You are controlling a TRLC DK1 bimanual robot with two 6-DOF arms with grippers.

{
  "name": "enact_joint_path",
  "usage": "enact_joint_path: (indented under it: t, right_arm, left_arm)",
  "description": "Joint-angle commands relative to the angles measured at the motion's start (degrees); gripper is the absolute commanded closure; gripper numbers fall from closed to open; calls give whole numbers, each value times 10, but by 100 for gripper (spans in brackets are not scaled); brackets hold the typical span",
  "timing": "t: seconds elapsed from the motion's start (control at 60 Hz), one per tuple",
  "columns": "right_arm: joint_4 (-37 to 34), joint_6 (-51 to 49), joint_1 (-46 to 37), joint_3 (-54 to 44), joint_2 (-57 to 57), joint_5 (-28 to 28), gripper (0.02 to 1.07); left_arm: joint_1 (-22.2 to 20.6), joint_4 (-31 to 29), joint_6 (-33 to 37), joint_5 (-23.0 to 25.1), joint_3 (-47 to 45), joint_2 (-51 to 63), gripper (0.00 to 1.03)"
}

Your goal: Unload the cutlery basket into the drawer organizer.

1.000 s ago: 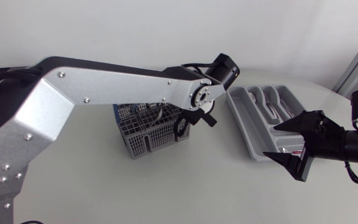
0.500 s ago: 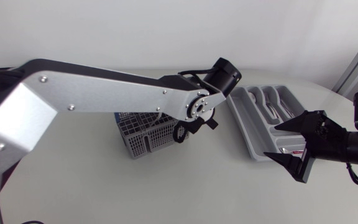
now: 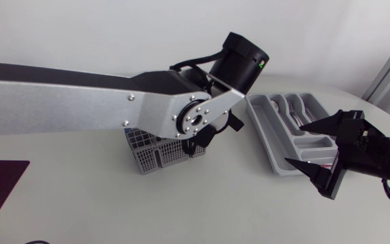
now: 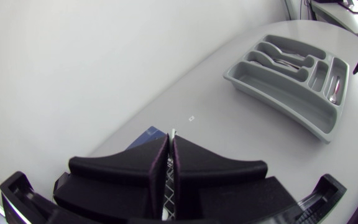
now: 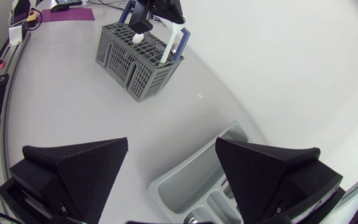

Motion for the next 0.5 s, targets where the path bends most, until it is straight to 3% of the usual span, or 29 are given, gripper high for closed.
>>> enact_joint_path:
  t: [0.0, 0.217, 0.483]
  right_arm:
    - [11, 37, 14, -24, -25, -3, 6]
    - [13, 107, 55, -16, -41, 13, 7]
    - [63, 198, 149, -2, -61, 90, 7]
  left_arm:
    - [-8, 17, 18, -12, -30, -37, 99]
    - [-6, 57, 20, -1, -60, -117, 98]
    - [22, 25, -72, 148, -75, -184, 98]
